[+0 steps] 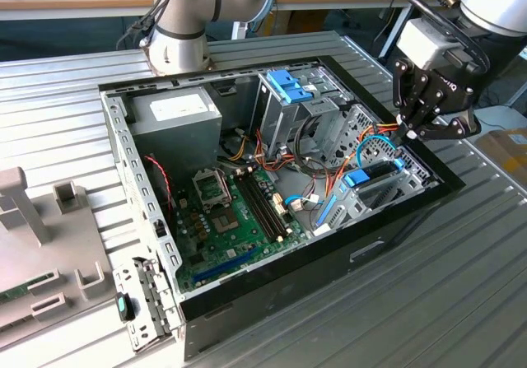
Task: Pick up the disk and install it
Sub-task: 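Insert the first disk wire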
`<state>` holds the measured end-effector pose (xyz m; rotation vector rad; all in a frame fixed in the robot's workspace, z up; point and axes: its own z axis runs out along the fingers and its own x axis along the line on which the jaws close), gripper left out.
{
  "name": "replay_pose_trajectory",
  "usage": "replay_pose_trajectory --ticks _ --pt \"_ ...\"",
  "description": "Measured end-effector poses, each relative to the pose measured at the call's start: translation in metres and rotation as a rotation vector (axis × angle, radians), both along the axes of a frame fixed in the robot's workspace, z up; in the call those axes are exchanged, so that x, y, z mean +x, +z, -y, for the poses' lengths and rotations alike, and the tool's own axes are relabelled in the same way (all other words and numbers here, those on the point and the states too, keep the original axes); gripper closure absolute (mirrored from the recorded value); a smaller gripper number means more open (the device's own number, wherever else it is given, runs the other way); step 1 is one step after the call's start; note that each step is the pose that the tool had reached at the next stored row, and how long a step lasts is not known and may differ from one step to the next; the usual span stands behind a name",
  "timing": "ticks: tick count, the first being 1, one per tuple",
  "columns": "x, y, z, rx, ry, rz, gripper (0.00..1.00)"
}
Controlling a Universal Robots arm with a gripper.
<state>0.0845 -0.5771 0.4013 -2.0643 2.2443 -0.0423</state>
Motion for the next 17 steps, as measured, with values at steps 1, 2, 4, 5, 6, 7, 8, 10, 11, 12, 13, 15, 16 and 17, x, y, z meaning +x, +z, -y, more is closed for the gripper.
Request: replay_pose_trajectory --ticks 1,2,4,5,6,7,8,10,11,12,13,15,16,17 --pt "0.0008 0.0001 0.0000 -0.0001 0.000 0.0000 0.89" --pt "0.0019 0.0000 0.0000 -0.0001 0.001 0.0000 0.89" --pt "0.0022 0.0000 0.0000 0.0000 0.001 0.0000 0.89" --pt "0.0022 0.0000 0.0000 0.0000 0.001 0.0000 0.89" --pt "0.0032 0.0000 0.0000 -0.0001 0.003 0.0000 0.89" --pt "0.0040 0.0000 0.0000 0.0000 0.005 0.0000 0.89" --pt "0.0050 0.0000 0.0000 0.0000 0.008 -0.0001 0.89" --pt "0.0083 0.0000 -0.0003 -0.0001 0.017 0.0000 0.89" --pt "0.0094 0.0000 -0.0005 0.0000 0.019 0.0000 0.89" --pt "0.0107 0.0000 -0.0007 0.0000 0.021 0.0000 0.89" --pt "0.0133 -0.0001 -0.0012 0.0001 0.025 -0.0001 0.89" --pt "0.0195 -0.0001 -0.0015 0.0000 0.032 -0.0006 0.89" --pt "0.0231 -0.0001 -0.0017 0.0000 0.035 -0.0008 0.89" --pt "0.0266 0.0000 -0.0019 -0.0001 0.039 -0.0008 0.89"
